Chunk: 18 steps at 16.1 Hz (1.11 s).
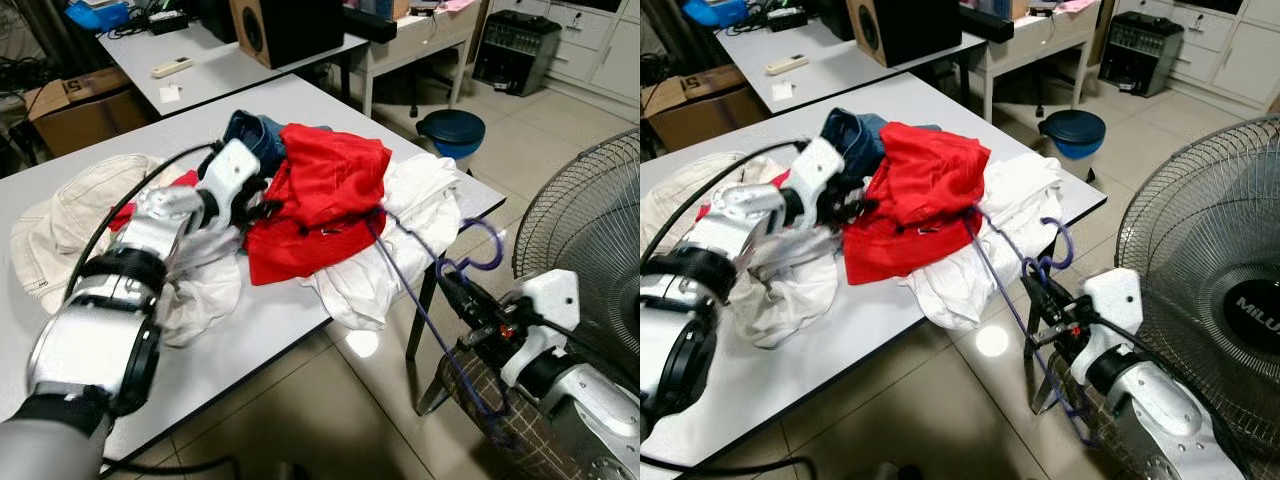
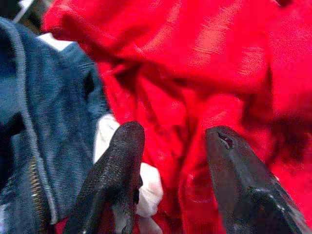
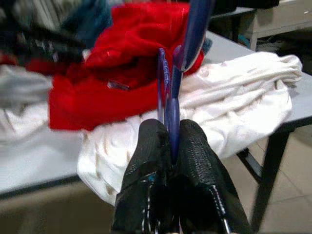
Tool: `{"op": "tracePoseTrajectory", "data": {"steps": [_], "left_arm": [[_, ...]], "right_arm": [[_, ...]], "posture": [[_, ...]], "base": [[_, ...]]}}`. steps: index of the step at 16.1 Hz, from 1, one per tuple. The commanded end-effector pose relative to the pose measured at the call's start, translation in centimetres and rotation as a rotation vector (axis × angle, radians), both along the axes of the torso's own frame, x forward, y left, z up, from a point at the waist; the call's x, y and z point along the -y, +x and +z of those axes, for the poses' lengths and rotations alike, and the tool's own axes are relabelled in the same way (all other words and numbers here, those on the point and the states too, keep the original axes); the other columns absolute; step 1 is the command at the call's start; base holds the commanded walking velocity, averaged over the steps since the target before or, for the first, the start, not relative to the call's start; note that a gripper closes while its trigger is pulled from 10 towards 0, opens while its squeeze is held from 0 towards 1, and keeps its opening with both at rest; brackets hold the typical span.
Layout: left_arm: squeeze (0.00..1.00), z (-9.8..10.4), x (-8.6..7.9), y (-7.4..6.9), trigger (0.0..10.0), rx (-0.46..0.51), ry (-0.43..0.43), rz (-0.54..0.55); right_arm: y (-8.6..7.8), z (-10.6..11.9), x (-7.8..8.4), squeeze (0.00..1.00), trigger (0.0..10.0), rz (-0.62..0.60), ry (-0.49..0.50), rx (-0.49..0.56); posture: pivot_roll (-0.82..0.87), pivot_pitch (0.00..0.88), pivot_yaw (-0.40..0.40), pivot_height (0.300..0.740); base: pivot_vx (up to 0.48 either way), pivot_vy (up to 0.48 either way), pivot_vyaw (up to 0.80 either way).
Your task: Hang hanger
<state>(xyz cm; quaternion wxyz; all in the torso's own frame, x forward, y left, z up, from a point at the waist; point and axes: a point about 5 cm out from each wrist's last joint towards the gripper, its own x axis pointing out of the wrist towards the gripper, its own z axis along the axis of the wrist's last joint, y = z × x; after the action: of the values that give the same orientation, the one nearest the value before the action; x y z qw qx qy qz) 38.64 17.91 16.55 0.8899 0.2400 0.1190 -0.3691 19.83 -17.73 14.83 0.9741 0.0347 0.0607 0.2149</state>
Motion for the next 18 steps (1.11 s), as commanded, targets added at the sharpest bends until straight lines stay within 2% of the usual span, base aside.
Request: {"op": "tracePoseTrajectory", "data": {"steps": [1,3,6,7,8,9,12,13,14,15,18], "left_arm": [[0.00,-0.1,0.0,-0.3,10.0,0.002,0.025,-0.040],[0.00,-0.8,0.3,-0.6,10.0,-0.003,-0.040,-0.030],[0.00,-2.5,0.4,-1.2,10.0,-0.032,-0.028,-0.010],[0.00,-3.1,0.1,-1.4,10.0,-0.032,0.002,0.022],[0.00,-3.7,-0.8,-1.4,10.0,-0.003,0.097,0.088],[0.00,-3.8,-1.2,-1.3,10.0,0.009,0.119,0.136],[0.00,-4.1,-1.8,-1.3,10.0,-0.006,0.096,0.198],[0.00,-4.2,-1.6,-1.4,8.5,-0.026,0.054,0.205],[0.00,-4.5,-1.2,-1.4,0.0,-0.055,-0.022,0.222],[0.00,-4.6,-0.9,-1.4,0.0,-0.069,-0.053,0.227],[0.00,-5.7,-0.6,-1.8,0.0,-0.102,-0.043,0.235]], "right_arm": [[0.2,0.5,0.4,0.00,10.0,-0.021,0.047,0.033],[0.1,0.5,0.1,0.00,10.0,0.007,0.098,0.032],[-0.3,-0.4,-0.2,0.00,10.0,0.038,0.072,-0.018],[-0.4,-0.6,-0.2,0.00,10.0,0.045,0.069,-0.030],[-0.5,-0.7,-0.2,0.00,10.0,0.046,0.065,-0.036],[-0.5,-0.7,-0.2,0.00,10.0,0.044,0.064,-0.036],[-0.3,-0.5,-0.2,0.00,10.0,0.043,0.068,-0.029],[-0.3,-0.6,-0.3,0.00,10.0,0.047,0.071,-0.030],[-0.2,-0.7,-0.5,0.00,10.0,0.058,0.078,-0.033],[-0.1,-0.7,-0.7,0.00,10.0,0.065,0.082,-0.036],[0.1,-1.2,-0.9,0.00,10.0,0.098,0.064,-0.060]], "posture": [[-0.11,0.000,0.127,0.740],[-0.11,0.000,0.123,0.740],[-0.11,0.000,0.126,0.740],[-0.12,0.000,0.129,0.740],[-0.12,0.000,0.133,0.740],[-0.12,0.000,0.134,0.740],[-0.11,0.000,0.133,0.740],[-0.11,0.000,0.132,0.740],[-0.11,0.000,0.134,0.740],[-0.12,0.000,0.137,0.740],[-0.11,0.000,0.135,0.740]], "base": [[0.000,0.000,0.00],[0.000,0.000,0.00],[0.000,0.000,0.00],[0.000,0.000,0.00],[0.000,0.000,0.00],[0.000,0.000,0.00],[0.000,0.000,0.00],[0.000,0.000,0.00],[0.000,0.000,0.00],[0.000,0.000,0.00],[0.000,0.000,0.00]]}}
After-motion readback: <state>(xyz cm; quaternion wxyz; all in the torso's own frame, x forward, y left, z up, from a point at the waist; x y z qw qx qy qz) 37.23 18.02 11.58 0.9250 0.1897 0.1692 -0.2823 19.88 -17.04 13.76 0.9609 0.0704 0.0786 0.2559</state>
